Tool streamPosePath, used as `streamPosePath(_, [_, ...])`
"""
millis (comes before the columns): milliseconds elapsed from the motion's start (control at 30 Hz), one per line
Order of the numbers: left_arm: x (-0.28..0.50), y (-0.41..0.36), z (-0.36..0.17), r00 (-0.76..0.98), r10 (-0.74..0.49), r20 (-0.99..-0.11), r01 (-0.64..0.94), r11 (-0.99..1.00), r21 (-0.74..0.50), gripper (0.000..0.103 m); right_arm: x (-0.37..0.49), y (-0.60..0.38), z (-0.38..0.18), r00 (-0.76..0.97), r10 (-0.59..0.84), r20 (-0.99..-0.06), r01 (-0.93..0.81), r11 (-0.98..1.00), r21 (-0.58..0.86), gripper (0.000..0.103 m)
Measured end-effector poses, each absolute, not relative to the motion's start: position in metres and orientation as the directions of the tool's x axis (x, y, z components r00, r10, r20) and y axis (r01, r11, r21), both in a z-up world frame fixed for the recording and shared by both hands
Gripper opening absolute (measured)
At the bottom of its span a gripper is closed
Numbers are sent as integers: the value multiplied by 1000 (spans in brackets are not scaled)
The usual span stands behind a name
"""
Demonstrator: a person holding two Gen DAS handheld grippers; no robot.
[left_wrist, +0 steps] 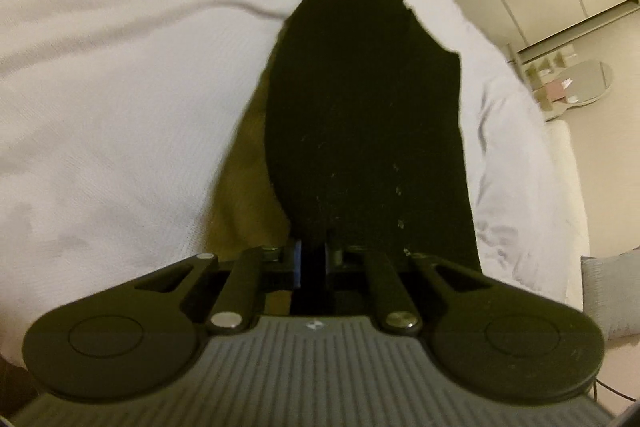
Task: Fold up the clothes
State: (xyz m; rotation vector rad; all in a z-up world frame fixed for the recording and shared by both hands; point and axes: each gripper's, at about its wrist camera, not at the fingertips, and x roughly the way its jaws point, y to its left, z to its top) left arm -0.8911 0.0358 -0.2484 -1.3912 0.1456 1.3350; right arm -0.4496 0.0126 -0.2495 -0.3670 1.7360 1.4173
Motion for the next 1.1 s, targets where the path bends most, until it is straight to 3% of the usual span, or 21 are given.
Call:
streamPosePath(200, [-884,6,-245,332,546,-769,-751,-341,-566,7,-455,-12,-254,-570,227,-790,-720,325,613,12])
streamPosePath(400, [-884,-26,-285,297,466,-834,-747,-431,-507,8,-467,-29,-291,-475,159,-866,-800,333,500,12])
streamPosePath(467, [-881,-24,-295,269,417,-868,-764,-456,-456,10,-473,-23,-290,-437,136,-889,-837,299,457,17])
streamPosePath(533, [-877,-19,-287,242,396,-886,-787,-454,-417,15,-478,-16,-282,-391,109,-914,-873,270,406,44])
streamPosePath(667, [-866,-21,-247,116,396,-911,-871,-401,-285,17,-480,-12,-242,-247,178,-952,-947,164,276,47])
streamPosePath(833, [-840,-21,-210,28,445,-895,-946,-278,-168,20,-502,-5,-218,-207,298,-932,-976,7,219,51])
streamPosePath(967, [-798,4,-229,11,418,-908,-994,-98,-57,23,-538,-7,-238,-174,293,-940,-984,-75,159,52])
streamPosePath(1100, [-788,12,-268,12,300,-954,-998,-56,-30,24,-546,-30,-269,-125,183,-975,-990,-82,111,56])
